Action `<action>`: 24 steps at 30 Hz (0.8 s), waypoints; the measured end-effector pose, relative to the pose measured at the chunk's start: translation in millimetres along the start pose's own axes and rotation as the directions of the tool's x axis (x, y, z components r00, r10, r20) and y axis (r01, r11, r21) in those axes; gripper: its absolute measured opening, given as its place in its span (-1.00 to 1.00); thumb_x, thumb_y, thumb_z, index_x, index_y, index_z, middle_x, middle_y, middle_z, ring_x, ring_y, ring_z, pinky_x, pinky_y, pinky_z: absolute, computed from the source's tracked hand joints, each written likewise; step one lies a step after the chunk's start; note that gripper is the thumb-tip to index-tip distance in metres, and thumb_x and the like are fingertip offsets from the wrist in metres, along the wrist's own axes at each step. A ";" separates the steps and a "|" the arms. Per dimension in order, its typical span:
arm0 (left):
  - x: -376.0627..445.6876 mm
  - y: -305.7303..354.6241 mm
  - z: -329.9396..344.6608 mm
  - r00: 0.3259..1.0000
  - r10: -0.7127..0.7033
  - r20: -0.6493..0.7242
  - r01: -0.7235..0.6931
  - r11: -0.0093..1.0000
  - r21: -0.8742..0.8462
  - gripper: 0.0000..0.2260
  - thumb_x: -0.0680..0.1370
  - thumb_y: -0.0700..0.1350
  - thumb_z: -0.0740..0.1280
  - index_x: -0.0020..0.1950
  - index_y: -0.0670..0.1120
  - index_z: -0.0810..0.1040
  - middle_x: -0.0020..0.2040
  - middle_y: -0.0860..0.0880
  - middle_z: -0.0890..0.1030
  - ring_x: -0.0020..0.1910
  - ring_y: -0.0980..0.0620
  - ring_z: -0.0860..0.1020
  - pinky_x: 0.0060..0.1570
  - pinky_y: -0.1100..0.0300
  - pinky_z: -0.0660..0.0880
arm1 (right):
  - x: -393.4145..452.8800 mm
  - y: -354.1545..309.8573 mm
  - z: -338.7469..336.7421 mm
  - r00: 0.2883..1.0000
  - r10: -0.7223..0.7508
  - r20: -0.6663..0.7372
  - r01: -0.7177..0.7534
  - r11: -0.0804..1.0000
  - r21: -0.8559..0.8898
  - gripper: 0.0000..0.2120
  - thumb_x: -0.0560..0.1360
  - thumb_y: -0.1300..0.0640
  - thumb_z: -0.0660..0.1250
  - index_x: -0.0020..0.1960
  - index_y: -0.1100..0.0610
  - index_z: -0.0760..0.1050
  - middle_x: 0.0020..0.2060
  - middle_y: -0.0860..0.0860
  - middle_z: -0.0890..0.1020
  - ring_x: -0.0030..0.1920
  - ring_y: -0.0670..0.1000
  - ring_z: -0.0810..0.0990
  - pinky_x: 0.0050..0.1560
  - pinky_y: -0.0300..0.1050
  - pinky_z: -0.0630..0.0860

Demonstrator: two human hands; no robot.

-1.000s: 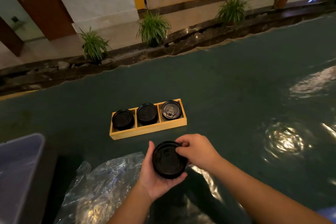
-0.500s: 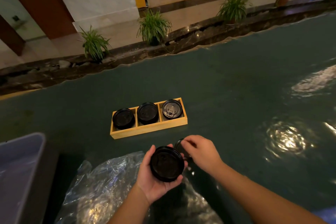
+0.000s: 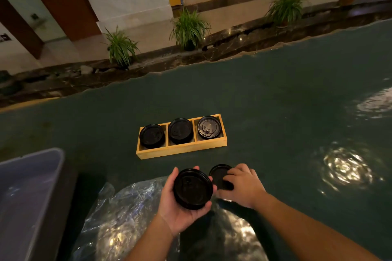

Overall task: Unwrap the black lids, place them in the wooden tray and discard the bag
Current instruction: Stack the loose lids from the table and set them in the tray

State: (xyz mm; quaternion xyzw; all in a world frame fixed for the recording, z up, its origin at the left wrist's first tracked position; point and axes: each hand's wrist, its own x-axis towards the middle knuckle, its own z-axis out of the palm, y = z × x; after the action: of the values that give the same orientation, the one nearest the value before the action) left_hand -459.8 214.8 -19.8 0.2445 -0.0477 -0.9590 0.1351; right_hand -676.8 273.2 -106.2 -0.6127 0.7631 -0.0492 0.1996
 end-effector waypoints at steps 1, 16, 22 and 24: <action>-0.1 0.6 -0.6 1.000 0.003 -0.002 -0.003 1.000 -0.004 -0.49 0.36 0.20 0.46 0.23 0.00 0.60 0.27 -0.27 0.52 0.22 -0.30 0.50 -0.14 -0.18 0.60 | -0.4 0.2 1.0 1.000 -0.027 0.014 0.028 0.997 -0.069 -0.24 0.30 -0.52 0.07 0.32 -0.13 0.50 0.31 -0.12 0.49 0.35 0.06 0.23 0.31 0.12 0.20; 13.6 0.7 11.0 0.997 0.072 -0.034 -0.070 0.996 0.058 -0.48 0.34 0.21 0.48 0.20 -0.03 0.63 0.26 -0.27 0.54 0.22 -0.31 0.52 -0.14 -0.15 0.59 | -22.6 -33.3 -64.9 0.909 0.139 -0.394 0.186 0.710 0.679 -0.82 0.50 0.07 0.43 0.08 -0.08 0.69 -0.01 -0.29 0.60 0.14 -0.13 0.55 0.16 -0.34 0.38; 21.7 -1.3 15.1 0.992 0.114 -0.049 -0.109 0.989 0.100 -0.38 0.36 0.28 0.43 0.22 -0.16 0.63 0.19 -0.29 0.61 0.13 -0.28 0.60 0.03 -0.16 0.57 | -56.2 -72.3 -89.7 0.849 -0.110 -0.516 0.375 0.813 0.444 -0.74 0.44 -0.12 0.33 0.06 -0.13 0.69 0.07 -0.22 0.57 0.26 -0.06 0.43 0.29 -0.12 0.33; 21.0 0.0 14.5 0.993 0.117 -0.031 -0.113 0.988 0.109 -0.30 0.36 0.33 0.40 0.27 -0.17 0.60 0.24 -0.29 0.59 0.18 -0.28 0.57 0.11 -0.18 0.54 | -61.4 -77.2 -87.2 0.874 -0.173 -0.454 0.359 0.860 0.362 -0.71 0.45 -0.15 0.29 0.10 -0.15 0.67 0.11 -0.21 0.57 0.30 -0.05 0.39 0.32 -0.05 0.27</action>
State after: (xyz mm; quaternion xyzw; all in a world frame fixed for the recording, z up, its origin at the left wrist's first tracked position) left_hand -484.5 209.3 -16.6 0.2662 -0.1106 -0.9409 0.1780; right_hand -627.5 298.2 13.3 -0.6301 0.6626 -0.3723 0.1593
